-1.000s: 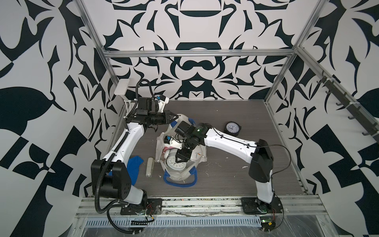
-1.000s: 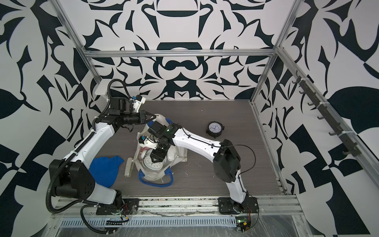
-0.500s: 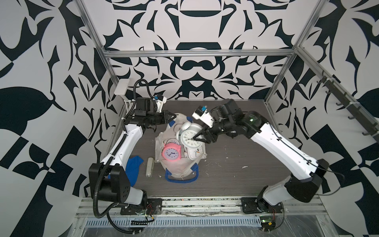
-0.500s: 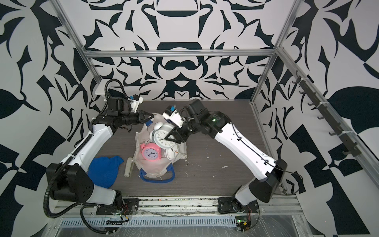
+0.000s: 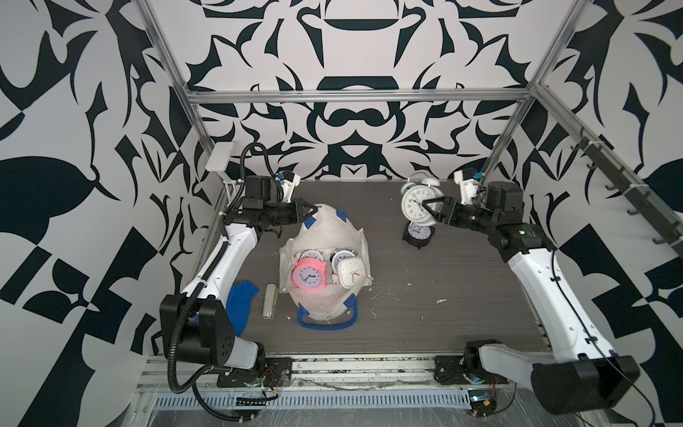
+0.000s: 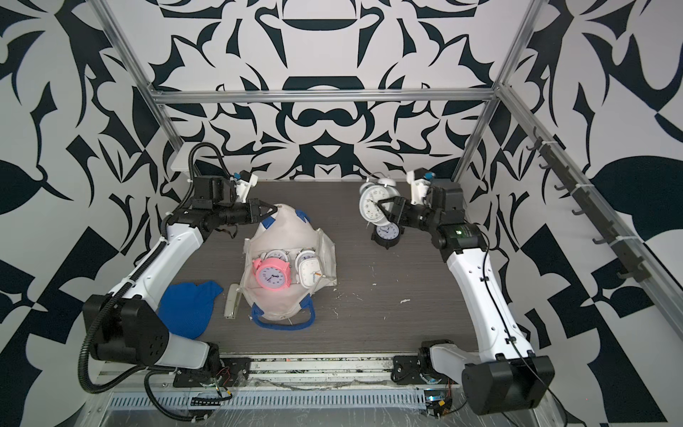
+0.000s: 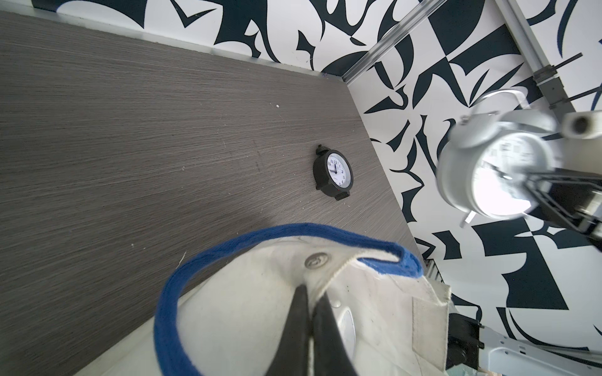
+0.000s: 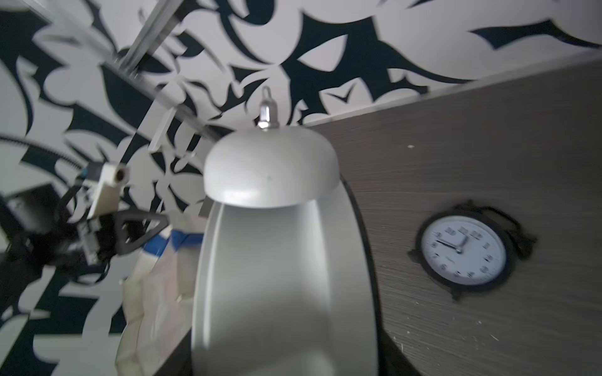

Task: Take the alarm clock out of the canvas bag
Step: Place the alarm at the center of the board.

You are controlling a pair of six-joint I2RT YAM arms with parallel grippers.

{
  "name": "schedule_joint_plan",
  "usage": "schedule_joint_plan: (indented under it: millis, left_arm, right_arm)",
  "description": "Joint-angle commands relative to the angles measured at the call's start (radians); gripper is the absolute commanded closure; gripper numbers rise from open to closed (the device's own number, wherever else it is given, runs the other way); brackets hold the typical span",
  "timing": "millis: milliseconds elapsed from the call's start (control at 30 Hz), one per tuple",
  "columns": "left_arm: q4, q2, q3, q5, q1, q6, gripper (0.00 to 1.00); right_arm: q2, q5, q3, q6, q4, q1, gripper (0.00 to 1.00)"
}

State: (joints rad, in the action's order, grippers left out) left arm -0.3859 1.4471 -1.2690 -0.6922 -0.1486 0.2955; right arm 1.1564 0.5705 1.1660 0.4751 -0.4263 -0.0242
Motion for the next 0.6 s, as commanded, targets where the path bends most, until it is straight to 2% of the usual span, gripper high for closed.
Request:
schedule_joint_plan:
  millis: [0,333,567]
  left_arm:
    - [0.059,-0.043,0.001,-0.009,0.007,-0.001,1.00]
    - [0.063,-0.030,-0.001,-0.019,0.007,0.002,1.00]
    - [0.073,-0.020,0.001,-0.027,0.007,0.013,1.00]
  right_arm:
    - [-0.036,0.051,-0.105,0.168,0.171,0.057,0.64]
    - [0.021,0.176,-0.412,0.296,0.291,0.065,0.64]
    - [0.086,0.196,-0.533,0.328,0.385,0.065,0.65]
